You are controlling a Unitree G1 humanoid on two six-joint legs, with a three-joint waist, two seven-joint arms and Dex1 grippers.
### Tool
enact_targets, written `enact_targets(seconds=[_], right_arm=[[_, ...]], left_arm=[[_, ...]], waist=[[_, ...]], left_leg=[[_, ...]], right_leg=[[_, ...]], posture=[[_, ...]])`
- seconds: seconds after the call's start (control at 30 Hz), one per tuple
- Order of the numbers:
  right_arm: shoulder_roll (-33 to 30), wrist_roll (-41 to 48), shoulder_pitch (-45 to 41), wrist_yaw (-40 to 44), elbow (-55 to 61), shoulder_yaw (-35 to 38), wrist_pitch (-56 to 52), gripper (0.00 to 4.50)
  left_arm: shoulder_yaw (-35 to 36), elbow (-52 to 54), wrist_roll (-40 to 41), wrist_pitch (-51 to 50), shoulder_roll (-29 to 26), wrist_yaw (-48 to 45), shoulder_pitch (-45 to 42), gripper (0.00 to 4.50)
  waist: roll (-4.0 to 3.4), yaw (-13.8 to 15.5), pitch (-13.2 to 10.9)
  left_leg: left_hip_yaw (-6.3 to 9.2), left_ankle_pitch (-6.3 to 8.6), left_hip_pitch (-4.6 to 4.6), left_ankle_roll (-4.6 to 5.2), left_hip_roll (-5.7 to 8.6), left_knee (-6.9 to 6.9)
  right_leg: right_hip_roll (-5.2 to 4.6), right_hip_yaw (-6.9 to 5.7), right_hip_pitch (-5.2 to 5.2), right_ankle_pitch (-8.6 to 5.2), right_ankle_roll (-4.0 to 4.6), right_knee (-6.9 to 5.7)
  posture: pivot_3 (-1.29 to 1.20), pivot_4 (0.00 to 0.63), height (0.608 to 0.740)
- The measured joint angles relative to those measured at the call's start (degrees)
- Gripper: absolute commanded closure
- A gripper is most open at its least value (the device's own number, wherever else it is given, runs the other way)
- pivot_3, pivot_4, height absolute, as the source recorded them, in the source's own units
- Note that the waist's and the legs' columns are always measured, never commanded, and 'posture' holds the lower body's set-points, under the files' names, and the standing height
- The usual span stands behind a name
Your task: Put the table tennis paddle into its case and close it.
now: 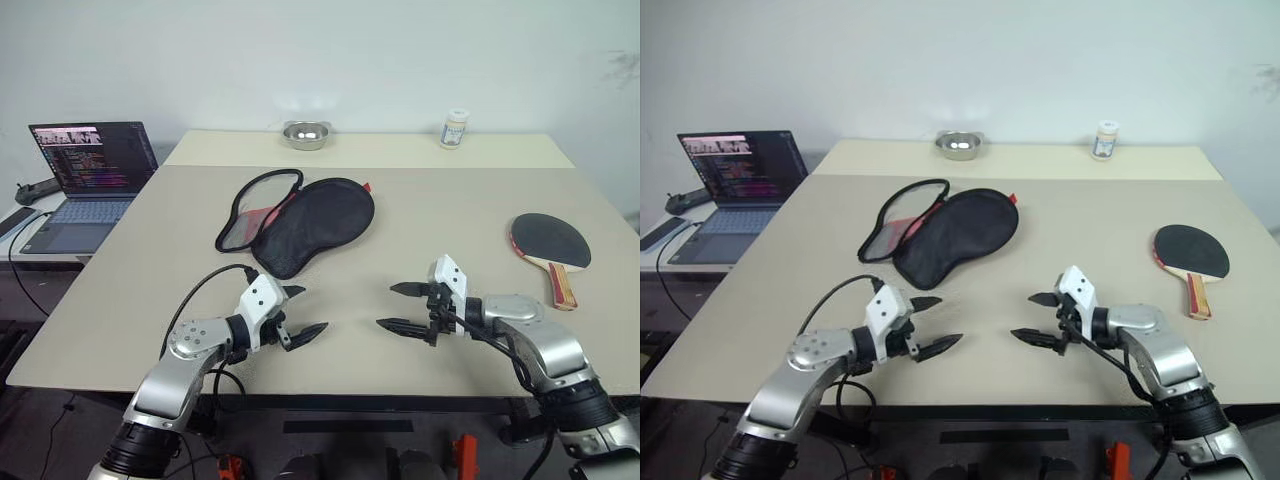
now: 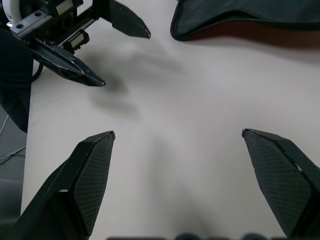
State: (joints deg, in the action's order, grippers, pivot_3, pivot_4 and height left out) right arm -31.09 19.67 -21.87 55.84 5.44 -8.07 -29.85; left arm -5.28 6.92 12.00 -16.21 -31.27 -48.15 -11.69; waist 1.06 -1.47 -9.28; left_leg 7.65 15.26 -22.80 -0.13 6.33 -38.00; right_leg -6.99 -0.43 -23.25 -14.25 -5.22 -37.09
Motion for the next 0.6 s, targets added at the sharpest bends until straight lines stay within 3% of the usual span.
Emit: enact_targets(seconds=[0.33, 0.6], right_arm=[[-1.25, 0.25, 0.12, -1.62, 3.08, 0.67, -2.63, 0.01], [-1.17, 2.43, 0.08, -4.82, 8.07, 3.54, -4.92, 0.01]], left_arm=[[0.07, -5.69, 0.48, 3.3, 3.94, 0.16, -4.35, 0.0], [2.07, -14.99, 0.44, 7.29, 2.33, -1.1, -12.13, 0.0]], waist=[[0.0, 0.15, 0.0], [0.0, 0.13, 0.01]], left_leg=[[0.02, 0.0, 0.0, 0.0, 0.0, -0.01], [0.03, -0.01, 0.02, 0.0, 0.01, -0.03]], right_leg=[[0.0, -0.03, 0.01, 0.02, 0.02, -0.02], [0.01, -0.05, 0.03, 0.02, 0.02, -0.05]], posture=[[0.0, 0.15, 0.74], [0.0, 0.15, 0.74]])
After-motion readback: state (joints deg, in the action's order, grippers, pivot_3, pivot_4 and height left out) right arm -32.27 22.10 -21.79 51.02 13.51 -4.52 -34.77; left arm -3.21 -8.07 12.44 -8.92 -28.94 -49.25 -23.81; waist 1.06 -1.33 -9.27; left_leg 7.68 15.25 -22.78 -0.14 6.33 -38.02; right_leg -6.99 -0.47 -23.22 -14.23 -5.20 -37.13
